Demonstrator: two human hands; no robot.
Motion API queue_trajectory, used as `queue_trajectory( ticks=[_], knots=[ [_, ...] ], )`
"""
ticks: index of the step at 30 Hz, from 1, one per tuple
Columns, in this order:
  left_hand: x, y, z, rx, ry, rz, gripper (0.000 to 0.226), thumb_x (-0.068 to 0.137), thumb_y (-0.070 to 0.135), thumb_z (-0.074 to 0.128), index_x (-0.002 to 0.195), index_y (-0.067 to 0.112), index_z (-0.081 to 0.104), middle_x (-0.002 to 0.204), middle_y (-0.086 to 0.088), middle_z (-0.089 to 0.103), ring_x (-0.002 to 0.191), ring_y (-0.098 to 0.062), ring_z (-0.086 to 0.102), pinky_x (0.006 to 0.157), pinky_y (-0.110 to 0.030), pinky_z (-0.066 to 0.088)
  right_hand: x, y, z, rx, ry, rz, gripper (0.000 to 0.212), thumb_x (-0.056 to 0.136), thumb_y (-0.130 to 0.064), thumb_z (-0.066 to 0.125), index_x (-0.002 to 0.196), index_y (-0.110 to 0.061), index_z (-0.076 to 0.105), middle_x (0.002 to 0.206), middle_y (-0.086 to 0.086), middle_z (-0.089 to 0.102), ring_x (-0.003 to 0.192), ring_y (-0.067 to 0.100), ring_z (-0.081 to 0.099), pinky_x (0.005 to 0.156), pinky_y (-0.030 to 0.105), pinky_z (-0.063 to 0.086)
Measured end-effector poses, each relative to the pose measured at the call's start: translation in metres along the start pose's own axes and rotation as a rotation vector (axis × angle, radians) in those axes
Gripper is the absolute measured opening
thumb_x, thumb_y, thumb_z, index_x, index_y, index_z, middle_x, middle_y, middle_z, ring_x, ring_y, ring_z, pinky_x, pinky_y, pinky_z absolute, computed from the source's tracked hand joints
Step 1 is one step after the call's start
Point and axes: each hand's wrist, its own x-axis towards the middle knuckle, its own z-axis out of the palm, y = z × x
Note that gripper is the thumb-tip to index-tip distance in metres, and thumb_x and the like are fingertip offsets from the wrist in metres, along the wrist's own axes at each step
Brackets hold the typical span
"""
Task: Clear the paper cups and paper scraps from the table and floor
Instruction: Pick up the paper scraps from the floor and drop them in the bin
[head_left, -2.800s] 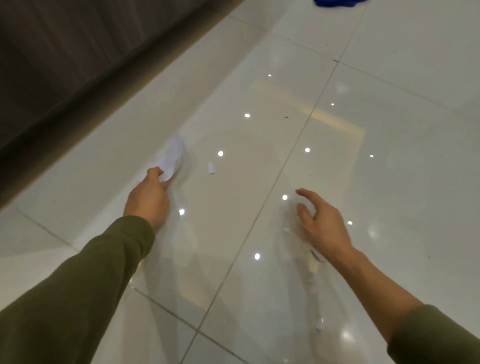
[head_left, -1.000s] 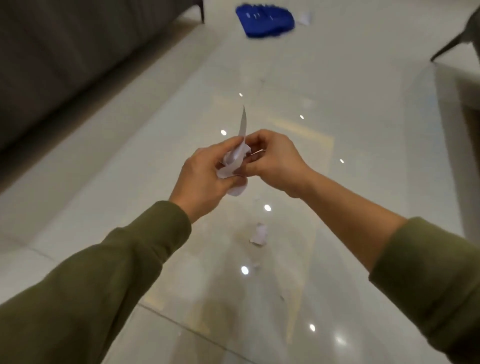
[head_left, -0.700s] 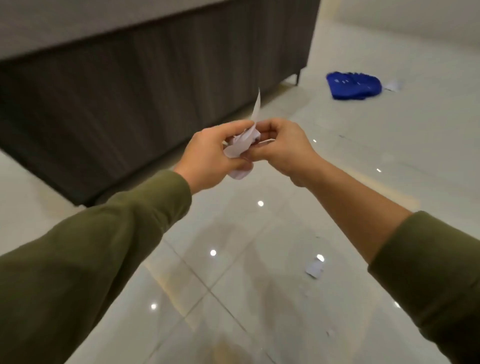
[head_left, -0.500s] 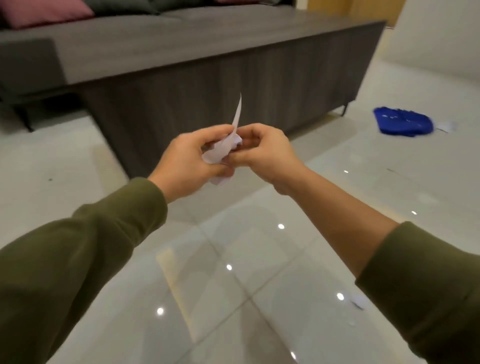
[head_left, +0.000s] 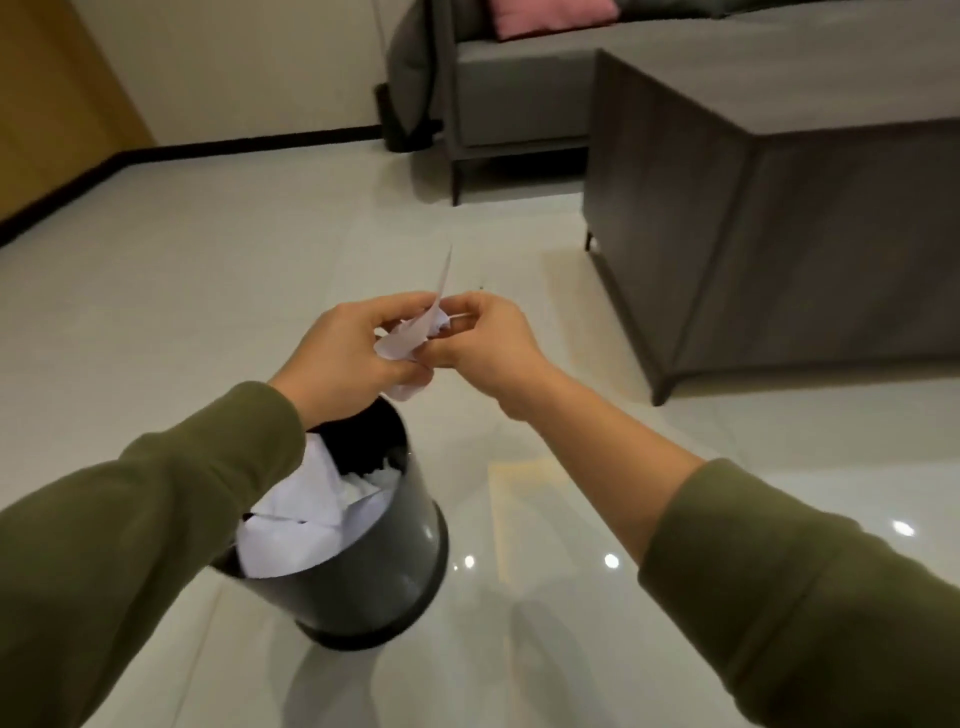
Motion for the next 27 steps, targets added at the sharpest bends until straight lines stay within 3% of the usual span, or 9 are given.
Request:
queue_trajectory(
  ticks=[3, 8, 10, 12, 14, 17, 21, 24, 27],
  knots=[
    [-0.02, -0.049, -0.019, -0.015, 0.017, -0.088, 0.06, 0.069, 0.009, 0.077, 0.122, 0.032, 0.06, 0.112, 0.013, 0.066, 0.104, -0.006, 0.06, 0.092, -0.028, 0.048, 0.011, 0.017, 0.051, -0.014, -0.075, 0.054, 0.036, 0.071, 0.004, 0.071, 0.101, -0.011, 0.057, 0.098, 0.012, 0.068, 0.089, 0.023, 0.068, 0.081, 0.034, 0.056],
    [-0.056, -0.111, -0.017, -0.024, -0.051, -0.22, 0.064, 0.071, 0.011, 0.076, 0.1, 0.064, 0.054, 0.105, 0.026, 0.064, 0.099, 0.002, 0.06, 0.08, -0.019, 0.051, 0.013, 0.051, 0.09, -0.188, -0.237, 0.172, 0.035, 0.075, -0.001, 0.068, 0.108, -0.009, 0.062, 0.102, 0.014, 0.069, 0.089, 0.024, 0.067, 0.087, 0.043, 0.055],
    [-0.063, -0.127, -0.011, 0.041, -0.15, -0.278, 0.069, 0.071, 0.012, 0.076, 0.116, 0.057, 0.048, 0.121, 0.021, 0.058, 0.112, -0.006, 0.055, 0.087, -0.023, 0.049, 0.012, 0.059, 0.092, -0.239, -0.313, 0.229, 0.046, 0.078, 0.0, 0.066, 0.122, -0.008, 0.057, 0.105, 0.017, 0.067, 0.086, 0.025, 0.066, 0.088, 0.046, 0.054],
    [-0.06, -0.133, -0.01, 0.18, -0.212, -0.326, 0.08, 0.073, 0.009, 0.072, 0.141, 0.031, 0.036, 0.145, 0.003, 0.04, 0.13, -0.018, 0.042, 0.103, -0.031, 0.04, 0.014, 0.06, 0.087, -0.304, -0.345, 0.257, 0.052, 0.079, -0.002, 0.067, 0.129, -0.007, 0.052, 0.11, 0.015, 0.065, 0.085, 0.024, 0.063, 0.088, 0.041, 0.054],
    [-0.05, -0.127, -0.011, 0.212, -0.117, -0.306, 0.075, 0.077, 0.003, 0.064, 0.143, 0.02, 0.033, 0.145, -0.005, 0.038, 0.129, -0.021, 0.041, 0.103, -0.029, 0.037, 0.017, 0.056, 0.073, -0.324, -0.316, 0.243, 0.049, 0.079, -0.003, 0.068, 0.126, -0.008, 0.055, 0.113, 0.013, 0.063, 0.09, 0.023, 0.063, 0.087, 0.034, 0.054],
    [-0.027, -0.093, -0.004, 0.149, -0.013, -0.185, 0.059, 0.083, 0.007, 0.06, 0.137, 0.023, 0.043, 0.129, 0.0, 0.049, 0.114, -0.015, 0.05, 0.092, -0.025, 0.04, 0.018, 0.045, 0.042, -0.254, -0.24, 0.213, 0.036, 0.08, -0.003, 0.068, 0.115, -0.008, 0.061, 0.106, 0.015, 0.066, 0.093, 0.024, 0.065, 0.086, 0.034, 0.055],
    [0.007, -0.027, 0.029, 0.122, -0.043, -0.02, 0.042, 0.086, 0.019, 0.061, 0.126, 0.027, 0.053, 0.113, 0.013, 0.052, 0.098, -0.003, 0.052, 0.079, -0.01, 0.038, 0.006, 0.028, -0.023, -0.213, -0.088, 0.114, 0.029, 0.081, -0.007, 0.067, 0.109, -0.01, 0.061, 0.091, 0.007, 0.066, 0.088, 0.022, 0.065, 0.082, 0.035, 0.056],
    [0.03, 0.032, 0.067, 0.116, -0.092, 0.085, 0.035, 0.085, 0.019, 0.061, 0.12, 0.024, 0.058, 0.11, 0.013, 0.058, 0.1, -0.004, 0.056, 0.083, -0.018, 0.041, -0.016, 0.017, -0.093, -0.257, 0.051, 0.061, 0.031, 0.081, -0.008, 0.068, 0.111, -0.01, 0.061, 0.095, 0.007, 0.067, 0.089, 0.027, 0.065, 0.084, 0.037, 0.056],
    [0.046, 0.099, 0.118, 0.112, -0.159, 0.185, 0.031, 0.086, 0.019, 0.061, 0.117, 0.023, 0.061, 0.105, 0.011, 0.06, 0.095, -0.006, 0.057, 0.081, -0.019, 0.041, -0.054, 0.01, -0.184, -0.316, 0.215, 0.016, 0.033, 0.08, -0.006, 0.069, 0.112, -0.008, 0.062, 0.091, 0.006, 0.064, 0.081, 0.019, 0.061, 0.079, 0.036, 0.056]
  ],
)
